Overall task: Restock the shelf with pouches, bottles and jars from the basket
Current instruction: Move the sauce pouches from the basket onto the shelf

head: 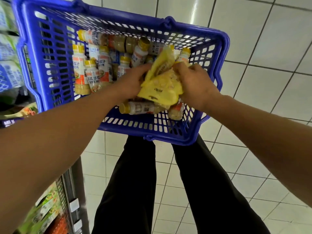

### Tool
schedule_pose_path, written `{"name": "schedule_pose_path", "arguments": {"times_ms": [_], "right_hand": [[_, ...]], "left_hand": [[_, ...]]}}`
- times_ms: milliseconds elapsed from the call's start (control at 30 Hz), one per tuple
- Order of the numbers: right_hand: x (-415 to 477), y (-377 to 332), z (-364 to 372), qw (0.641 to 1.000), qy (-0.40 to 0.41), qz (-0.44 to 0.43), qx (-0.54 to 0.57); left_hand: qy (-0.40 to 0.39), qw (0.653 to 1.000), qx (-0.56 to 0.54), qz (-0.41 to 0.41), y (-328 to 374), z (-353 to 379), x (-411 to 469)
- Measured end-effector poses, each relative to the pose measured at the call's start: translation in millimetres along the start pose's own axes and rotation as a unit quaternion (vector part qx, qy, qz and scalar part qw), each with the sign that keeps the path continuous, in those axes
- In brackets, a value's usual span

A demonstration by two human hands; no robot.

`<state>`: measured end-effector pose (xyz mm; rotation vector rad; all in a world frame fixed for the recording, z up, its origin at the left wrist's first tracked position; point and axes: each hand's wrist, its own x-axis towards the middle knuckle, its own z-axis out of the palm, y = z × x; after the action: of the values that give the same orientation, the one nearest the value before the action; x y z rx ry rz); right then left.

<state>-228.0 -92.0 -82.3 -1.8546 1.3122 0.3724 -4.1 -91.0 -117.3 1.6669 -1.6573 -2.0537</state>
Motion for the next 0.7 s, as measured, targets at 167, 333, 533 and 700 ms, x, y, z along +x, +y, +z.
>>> {"name": "schedule_pose_path", "arguments": {"times_ms": [167, 333, 533, 700], "right_hand": [[-5.4, -5.3, -20.9, 0.894, -0.045, 0.049, 0.443], [-21.6, -14.0, -13.7, 0.741, -0.034, 0.146, 0.655], [-55.3, -34.6, -14.3, 0.664, -0.009, 0.170, 0.728], [-89.5, -60.9, -42.6, 0.650, 0.014, 0.180, 0.738]], "left_hand": [[0.102, 0.979, -0.155, -0.089, 14.6, -12.4, -15.0], [0.098, 0.934, -0.322, -0.120, 34.6, 5.3, -33.8], [0.087, 0.858, -0.493, -0.117, 62.4, 17.2, -50.1], [0.054, 0.876, -0.472, -0.083, 81.7, 14.9, -83.6]]}}
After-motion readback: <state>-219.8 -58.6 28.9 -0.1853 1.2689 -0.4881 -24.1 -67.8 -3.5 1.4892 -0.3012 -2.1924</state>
